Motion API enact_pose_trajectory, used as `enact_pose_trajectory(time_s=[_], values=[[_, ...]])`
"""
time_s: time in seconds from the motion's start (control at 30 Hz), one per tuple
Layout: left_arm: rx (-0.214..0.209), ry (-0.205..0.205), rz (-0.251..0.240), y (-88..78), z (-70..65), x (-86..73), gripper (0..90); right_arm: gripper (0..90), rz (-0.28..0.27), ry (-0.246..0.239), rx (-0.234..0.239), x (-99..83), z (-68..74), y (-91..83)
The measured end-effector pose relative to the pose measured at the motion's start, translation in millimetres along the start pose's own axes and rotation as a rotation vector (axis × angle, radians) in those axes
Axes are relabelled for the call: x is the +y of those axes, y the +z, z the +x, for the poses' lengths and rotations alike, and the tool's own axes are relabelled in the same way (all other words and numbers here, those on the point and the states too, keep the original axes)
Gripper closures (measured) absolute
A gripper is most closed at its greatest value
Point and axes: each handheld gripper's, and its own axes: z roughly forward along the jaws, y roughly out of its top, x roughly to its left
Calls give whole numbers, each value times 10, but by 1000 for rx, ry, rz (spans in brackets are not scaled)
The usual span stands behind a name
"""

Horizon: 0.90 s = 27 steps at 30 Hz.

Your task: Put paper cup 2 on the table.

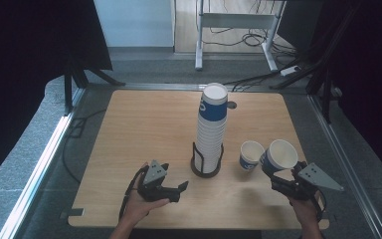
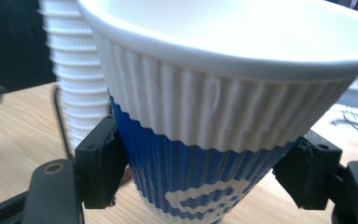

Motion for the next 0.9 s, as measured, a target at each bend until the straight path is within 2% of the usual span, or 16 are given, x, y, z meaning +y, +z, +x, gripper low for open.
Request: enact_pose_trajectory(time_s=[0.1,0.33,0.4,0.67,0.83,0.9], values=[[1,-2,6,18,5,-13,103,253,16,31,-24,-71,-84,16],[1,-1,12,25,10,-20,104,253,45,50,-79,-155,-210,1],[2,-1,13,26,9,-21,104,254,74,46,-112,-195,-245,12],[-1,2,25,56,0,-32,104,253,179,89,-168,-410,-391,152],[14,-3,11,51,5,-34,105,252,249,82,-180,-478,-412,265],[30,-6,3,42,6,-34,141,252,274,90,-187,-509,-425,304]])
